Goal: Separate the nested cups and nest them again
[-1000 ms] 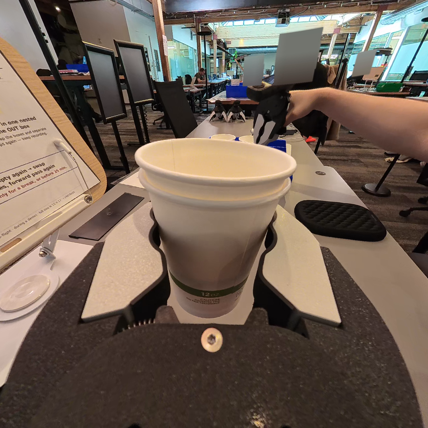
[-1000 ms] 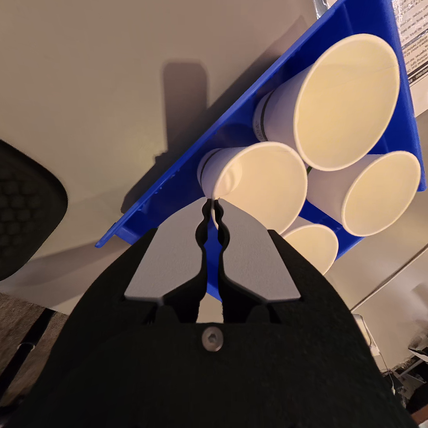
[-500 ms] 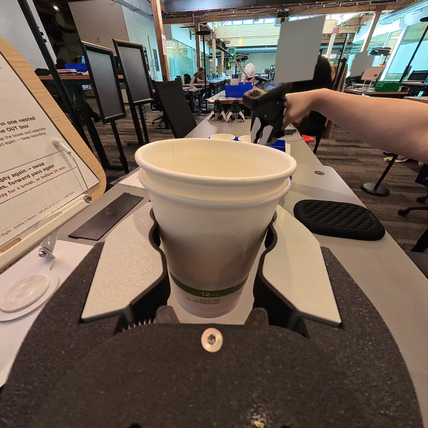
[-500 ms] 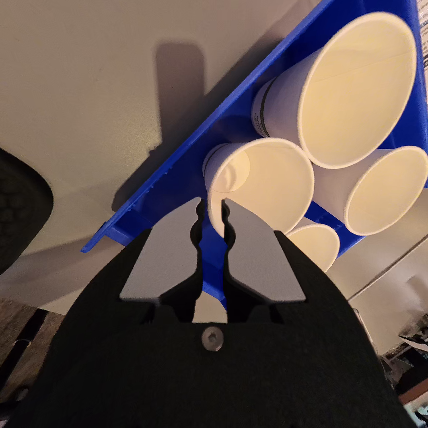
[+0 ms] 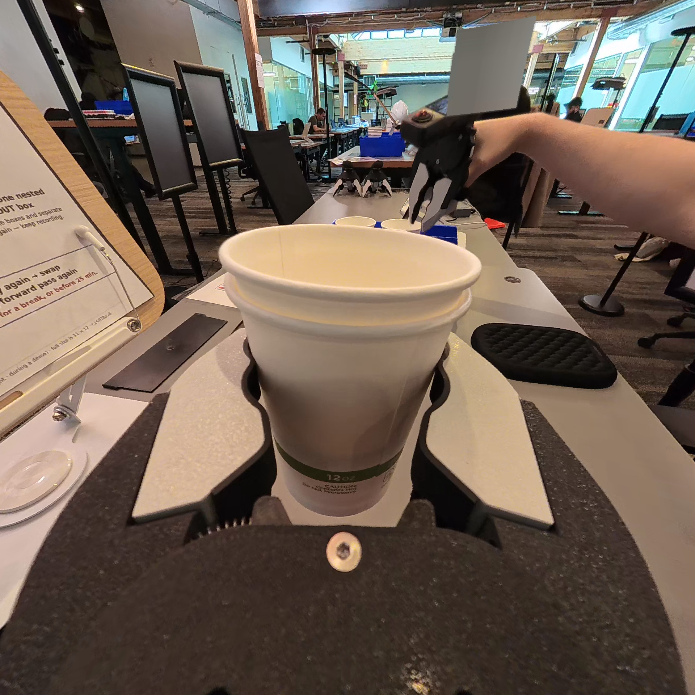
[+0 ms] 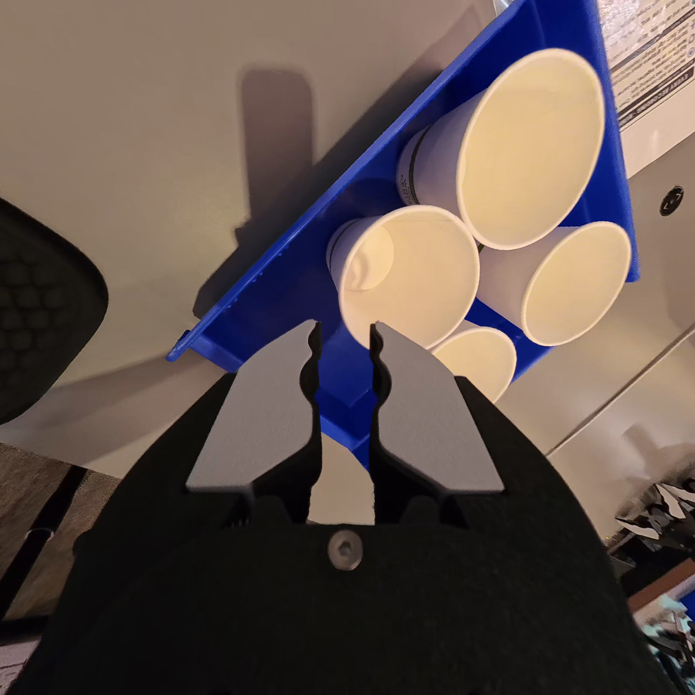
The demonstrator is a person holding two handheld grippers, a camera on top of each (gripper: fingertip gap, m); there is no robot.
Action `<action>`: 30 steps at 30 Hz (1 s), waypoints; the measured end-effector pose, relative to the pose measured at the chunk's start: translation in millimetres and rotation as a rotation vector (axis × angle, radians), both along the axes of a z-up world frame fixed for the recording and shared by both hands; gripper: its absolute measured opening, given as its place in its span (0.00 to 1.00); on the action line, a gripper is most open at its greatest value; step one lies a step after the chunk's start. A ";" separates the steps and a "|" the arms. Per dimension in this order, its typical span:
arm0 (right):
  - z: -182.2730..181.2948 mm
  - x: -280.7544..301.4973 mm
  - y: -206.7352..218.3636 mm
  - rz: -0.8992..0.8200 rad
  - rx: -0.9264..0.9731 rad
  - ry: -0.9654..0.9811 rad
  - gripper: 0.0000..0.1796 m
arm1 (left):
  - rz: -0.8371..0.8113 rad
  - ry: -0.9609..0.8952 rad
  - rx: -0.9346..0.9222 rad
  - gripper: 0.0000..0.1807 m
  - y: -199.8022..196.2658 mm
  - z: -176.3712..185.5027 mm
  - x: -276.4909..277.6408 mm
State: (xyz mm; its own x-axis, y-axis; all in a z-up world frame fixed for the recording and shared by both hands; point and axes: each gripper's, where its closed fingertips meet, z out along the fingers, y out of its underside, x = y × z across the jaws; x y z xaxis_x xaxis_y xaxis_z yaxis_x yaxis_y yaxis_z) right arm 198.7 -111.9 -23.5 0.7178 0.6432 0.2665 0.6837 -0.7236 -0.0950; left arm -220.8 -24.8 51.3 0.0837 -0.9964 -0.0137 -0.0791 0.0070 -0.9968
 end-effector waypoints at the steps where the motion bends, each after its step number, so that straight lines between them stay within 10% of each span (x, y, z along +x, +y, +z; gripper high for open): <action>1: 5.3 -0.8 -0.3 0.002 0.004 -0.008 0.13 | -0.001 0.001 0.000 0.50 -0.4 0.0 0.1; 9: 80.7 -52.1 15.1 0.112 0.089 -0.026 0.15 | -0.011 0.001 -0.001 0.50 -2.7 -1.2 3.9; 18: 170.3 -310.0 22.9 0.738 0.133 0.250 0.14 | -0.014 -0.001 -0.007 0.50 -4.1 -2.9 6.0; 30: 128.3 -430.8 25.6 0.972 -0.005 0.231 0.11 | -0.020 -0.015 -0.010 0.50 -4.8 0.7 4.1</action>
